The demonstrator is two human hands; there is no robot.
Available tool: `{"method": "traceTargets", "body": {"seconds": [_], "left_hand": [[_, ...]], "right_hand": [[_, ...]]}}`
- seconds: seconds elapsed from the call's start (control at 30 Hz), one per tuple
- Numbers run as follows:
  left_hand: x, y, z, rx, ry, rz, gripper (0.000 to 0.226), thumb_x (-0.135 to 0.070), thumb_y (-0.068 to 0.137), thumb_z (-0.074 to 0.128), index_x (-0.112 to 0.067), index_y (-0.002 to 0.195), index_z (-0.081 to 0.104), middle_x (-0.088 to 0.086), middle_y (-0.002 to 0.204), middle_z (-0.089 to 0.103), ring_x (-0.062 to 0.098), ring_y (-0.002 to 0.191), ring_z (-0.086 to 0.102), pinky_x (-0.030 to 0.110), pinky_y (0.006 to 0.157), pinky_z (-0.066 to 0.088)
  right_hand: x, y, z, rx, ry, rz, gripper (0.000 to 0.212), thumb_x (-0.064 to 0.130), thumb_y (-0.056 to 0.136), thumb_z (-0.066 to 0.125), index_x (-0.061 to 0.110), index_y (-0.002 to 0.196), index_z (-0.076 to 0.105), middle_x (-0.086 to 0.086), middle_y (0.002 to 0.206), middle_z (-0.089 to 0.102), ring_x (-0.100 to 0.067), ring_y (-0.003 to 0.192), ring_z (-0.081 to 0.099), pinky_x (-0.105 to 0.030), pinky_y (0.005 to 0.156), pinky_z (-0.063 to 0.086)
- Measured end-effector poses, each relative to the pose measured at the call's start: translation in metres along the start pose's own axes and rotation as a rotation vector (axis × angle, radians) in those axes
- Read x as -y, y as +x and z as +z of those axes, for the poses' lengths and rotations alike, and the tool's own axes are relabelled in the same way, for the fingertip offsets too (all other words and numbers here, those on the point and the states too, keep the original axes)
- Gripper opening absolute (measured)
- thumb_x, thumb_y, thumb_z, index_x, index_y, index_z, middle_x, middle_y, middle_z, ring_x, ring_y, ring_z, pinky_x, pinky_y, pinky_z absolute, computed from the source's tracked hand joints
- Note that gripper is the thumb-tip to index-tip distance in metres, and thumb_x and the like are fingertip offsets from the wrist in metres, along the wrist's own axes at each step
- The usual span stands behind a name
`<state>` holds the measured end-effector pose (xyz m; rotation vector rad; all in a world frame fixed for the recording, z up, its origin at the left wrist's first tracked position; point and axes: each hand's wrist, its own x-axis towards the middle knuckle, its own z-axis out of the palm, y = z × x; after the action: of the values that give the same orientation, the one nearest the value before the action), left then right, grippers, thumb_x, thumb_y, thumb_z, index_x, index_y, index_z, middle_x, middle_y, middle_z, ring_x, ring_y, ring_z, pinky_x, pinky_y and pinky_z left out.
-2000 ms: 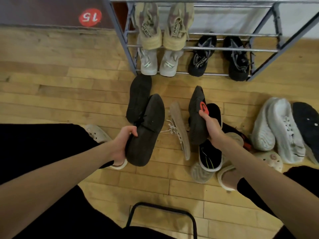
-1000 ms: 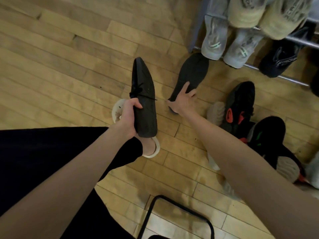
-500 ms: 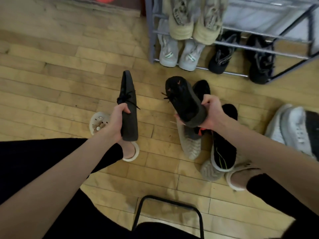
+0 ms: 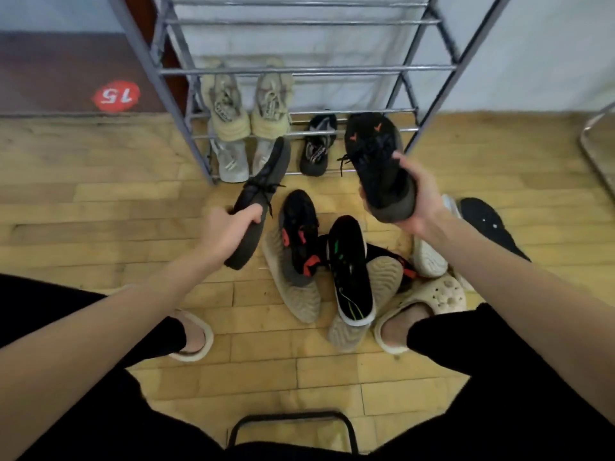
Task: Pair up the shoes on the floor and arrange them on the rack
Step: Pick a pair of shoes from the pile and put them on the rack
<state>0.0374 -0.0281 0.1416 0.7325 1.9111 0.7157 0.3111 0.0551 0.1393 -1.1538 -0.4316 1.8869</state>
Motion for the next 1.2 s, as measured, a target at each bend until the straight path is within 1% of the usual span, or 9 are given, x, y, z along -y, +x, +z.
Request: {"method": "traceTargets", "body": {"seconds": [0.13,0.27,0.33,0.47,0.63,0.73,0.83,0.97,1.2], "left_hand": [[-0.042,0.006,0.031,-0.031,0.242,0.260,0.025,-0.037,0.072,0.071,-0.017,0.081,0.058,-0.004,0.074,0.057,0.014,0.071,0.054,0.026,0.051,0.036],[-0.073,0.032,0.061,-0.109,0.442,0.419,0.057,-0.047,0.070,0.075,-0.013,0.111,0.057,-0.001,0.100,0.061,0.017,0.090,0.058,0.028,0.062,0.042],[-0.083,0.050,0.076,-0.129,0.478,0.456,0.062,-0.046,0.071,0.075,-0.010,0.118,0.054,0.003,0.109,0.062,0.022,0.100,0.059,0.032,0.069,0.046],[-0.099,0.083,0.107,-0.196,0.421,0.493,0.058,-0.044,0.074,0.073,-0.008,0.117,0.056,0.005,0.108,0.064,0.024,0.102,0.061,0.033,0.071,0.048],[-0.128,0.132,0.138,-0.180,0.408,0.504,0.048,-0.044,0.078,0.069,-0.008,0.108,0.057,0.004,0.095,0.064,0.022,0.086,0.061,0.038,0.068,0.053],[-0.145,0.162,0.156,-0.190,0.459,0.515,0.046,-0.044,0.083,0.066,-0.005,0.107,0.055,0.004,0.091,0.058,0.021,0.081,0.055,0.038,0.067,0.052],[-0.155,0.191,0.173,-0.253,0.485,0.525,0.048,-0.046,0.083,0.065,-0.007,0.107,0.053,0.007,0.101,0.061,0.030,0.097,0.059,0.043,0.080,0.053],[-0.171,0.220,0.191,-0.307,0.546,0.549,0.050,-0.046,0.083,0.063,-0.007,0.112,0.051,0.015,0.114,0.060,0.036,0.107,0.057,0.050,0.087,0.050],[-0.177,0.238,0.214,-0.235,0.628,0.492,0.060,-0.043,0.085,0.064,-0.004,0.126,0.045,0.022,0.134,0.043,0.039,0.125,0.041,0.045,0.099,0.042]], "right_hand": [[0.029,0.005,-0.023,-0.030,-0.116,-0.075,0.043,0.025,0.083,0.056,0.009,0.123,0.057,-0.018,0.119,0.060,-0.036,0.098,0.062,-0.043,0.086,0.052],[0.050,0.027,-0.026,-0.082,-0.344,-0.151,0.025,0.028,0.088,0.052,0.011,0.102,0.063,-0.005,0.088,0.073,-0.022,0.087,0.067,-0.026,0.072,0.056],[0.059,0.049,-0.028,-0.192,-0.506,-0.189,0.036,0.033,0.086,0.056,0.007,0.109,0.065,-0.007,0.098,0.073,-0.022,0.094,0.069,-0.026,0.070,0.055],[0.064,0.093,-0.025,-0.324,-0.715,-0.294,0.017,0.026,0.093,0.052,0.014,0.100,0.061,-0.003,0.095,0.064,-0.014,0.088,0.061,-0.023,0.072,0.050],[0.078,0.149,-0.017,-0.376,-0.806,-0.387,0.031,0.019,0.100,0.040,0.003,0.122,0.054,-0.007,0.109,0.059,-0.016,0.097,0.055,-0.018,0.065,0.045],[0.089,0.188,-0.018,-0.380,-0.822,-0.382,0.034,0.018,0.102,0.034,0.005,0.126,0.054,-0.008,0.114,0.059,-0.018,0.104,0.054,-0.028,0.085,0.048],[0.098,0.219,-0.017,-0.415,-0.870,-0.401,0.032,0.018,0.101,0.032,0.007,0.120,0.056,-0.008,0.111,0.059,-0.022,0.107,0.056,-0.036,0.095,0.047],[0.111,0.246,-0.016,-0.442,-0.897,-0.406,0.034,0.020,0.101,0.031,0.004,0.119,0.055,-0.009,0.102,0.058,-0.021,0.097,0.056,-0.033,0.082,0.045],[0.108,0.254,-0.031,-0.498,-1.072,-0.436,0.036,0.004,0.100,0.028,0.003,0.133,0.042,-0.019,0.126,0.054,-0.028,0.116,0.053,-0.036,0.095,0.045]]}}
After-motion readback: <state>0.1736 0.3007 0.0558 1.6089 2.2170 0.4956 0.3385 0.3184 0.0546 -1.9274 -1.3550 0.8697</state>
